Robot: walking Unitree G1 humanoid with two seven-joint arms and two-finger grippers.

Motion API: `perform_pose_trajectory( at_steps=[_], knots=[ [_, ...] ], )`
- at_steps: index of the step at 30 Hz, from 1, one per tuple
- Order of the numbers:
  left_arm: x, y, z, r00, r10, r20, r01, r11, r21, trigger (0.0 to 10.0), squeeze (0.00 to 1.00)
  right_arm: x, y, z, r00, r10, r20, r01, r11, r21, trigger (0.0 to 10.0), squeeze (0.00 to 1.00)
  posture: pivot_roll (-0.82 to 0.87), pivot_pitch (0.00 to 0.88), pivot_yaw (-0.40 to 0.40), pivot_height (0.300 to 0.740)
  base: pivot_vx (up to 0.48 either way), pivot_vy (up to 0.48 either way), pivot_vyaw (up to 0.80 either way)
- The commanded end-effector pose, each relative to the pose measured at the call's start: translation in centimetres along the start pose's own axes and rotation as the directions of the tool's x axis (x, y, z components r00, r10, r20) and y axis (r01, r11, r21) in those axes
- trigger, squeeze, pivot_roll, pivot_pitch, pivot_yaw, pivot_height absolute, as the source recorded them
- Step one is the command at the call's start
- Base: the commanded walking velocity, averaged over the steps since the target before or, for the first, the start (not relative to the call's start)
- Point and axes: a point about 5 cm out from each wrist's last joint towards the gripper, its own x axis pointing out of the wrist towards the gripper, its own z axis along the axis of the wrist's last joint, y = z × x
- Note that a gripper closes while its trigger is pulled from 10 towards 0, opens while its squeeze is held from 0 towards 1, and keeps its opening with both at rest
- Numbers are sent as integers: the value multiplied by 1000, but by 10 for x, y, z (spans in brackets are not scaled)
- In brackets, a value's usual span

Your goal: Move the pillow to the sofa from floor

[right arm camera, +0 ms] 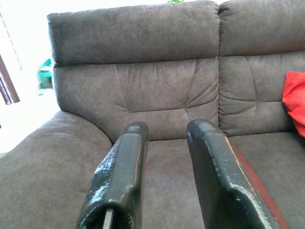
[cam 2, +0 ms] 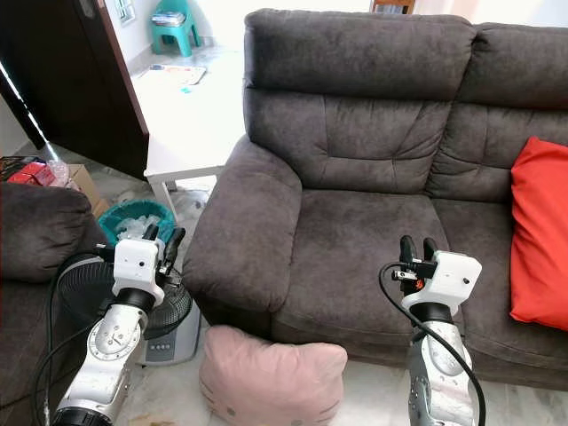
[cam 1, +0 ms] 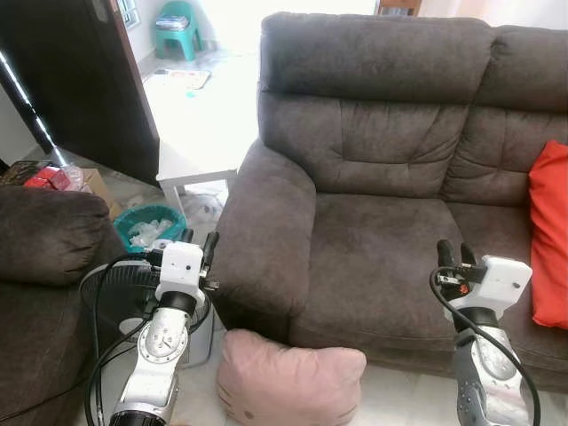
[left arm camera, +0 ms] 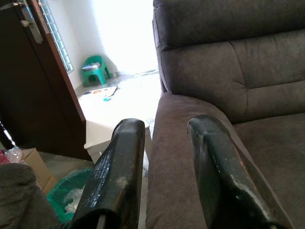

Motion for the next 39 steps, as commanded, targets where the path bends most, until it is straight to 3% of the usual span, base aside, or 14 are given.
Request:
perform_pose_trajectory(
  at_steps=[1, 13, 39],
  knots=[
    [-2, 1, 0, 1000, -2, -1, 2, 1000, -1, 10000, 0, 0, 2, 2, 1000, 7, 0, -7, 1000, -12, 10000, 0, 14, 7, -27, 703, 0, 0, 0],
    [-3, -2, -1, 1000, -4, -9, 4, 1000, -8, 10000, 0, -2, 2, 1, 1000, 9, -9, -9, 1000, -10, 10000, 0, 13, 25, -29, 620, 0, 0, 0],
    [-4, -2, -6, 999, 2, -53, -3, 999, -37, 10000, 0, -2, 3, 0, 1000, 20, -7, -20, 1000, -13, 10000, 0, 21, 43, -33, 620, 0, 0, 0]
  ],
)
